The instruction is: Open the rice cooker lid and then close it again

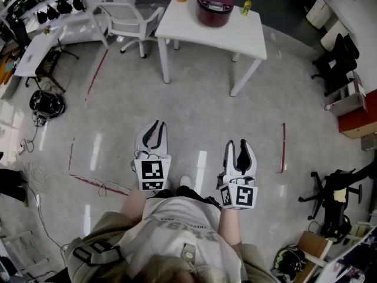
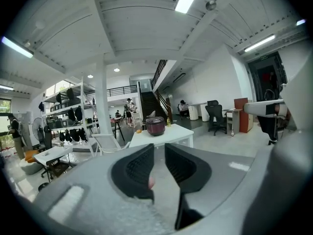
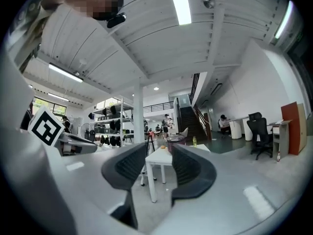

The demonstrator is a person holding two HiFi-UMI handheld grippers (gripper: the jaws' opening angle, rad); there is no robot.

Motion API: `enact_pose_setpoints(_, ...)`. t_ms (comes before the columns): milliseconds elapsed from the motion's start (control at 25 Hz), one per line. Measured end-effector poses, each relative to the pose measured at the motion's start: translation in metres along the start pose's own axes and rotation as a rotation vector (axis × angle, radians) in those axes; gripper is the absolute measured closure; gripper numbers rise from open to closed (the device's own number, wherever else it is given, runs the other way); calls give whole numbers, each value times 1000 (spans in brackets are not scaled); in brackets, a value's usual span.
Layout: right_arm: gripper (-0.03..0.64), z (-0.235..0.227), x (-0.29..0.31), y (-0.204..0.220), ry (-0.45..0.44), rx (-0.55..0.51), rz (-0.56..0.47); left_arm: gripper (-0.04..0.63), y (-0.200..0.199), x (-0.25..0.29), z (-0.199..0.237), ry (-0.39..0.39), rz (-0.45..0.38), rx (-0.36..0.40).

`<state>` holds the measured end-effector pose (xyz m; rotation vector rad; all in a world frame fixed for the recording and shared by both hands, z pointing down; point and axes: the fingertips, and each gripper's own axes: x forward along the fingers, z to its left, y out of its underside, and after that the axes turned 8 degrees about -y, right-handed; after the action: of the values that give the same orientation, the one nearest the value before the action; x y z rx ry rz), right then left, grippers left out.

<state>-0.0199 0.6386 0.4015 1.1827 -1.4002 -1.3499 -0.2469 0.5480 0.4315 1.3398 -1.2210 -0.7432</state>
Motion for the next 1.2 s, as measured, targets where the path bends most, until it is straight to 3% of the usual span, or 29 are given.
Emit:
enact_pose_setpoints(40, 457, -5, -1, -1, -3, 7, -4, 489, -4, 1, -3, 1, -5, -3)
enact_pose_setpoints(80, 453, -11, -2, -3, -3, 11, -9, 451, -7, 2, -6, 0, -9, -6)
enact_pose_setpoints(400, 429, -32, 1, -14, -40, 18, -50, 396, -27, 8, -17, -28, -37, 11)
enact_pose_setpoints(920, 414, -49, 22, 11, -46, 47, 8, 396, 3, 24, -11, -36, 67, 31)
enact_pose_setpoints(1200, 408, -58, 54, 8, -5, 49, 7, 396, -14, 71, -2, 3, 30, 42)
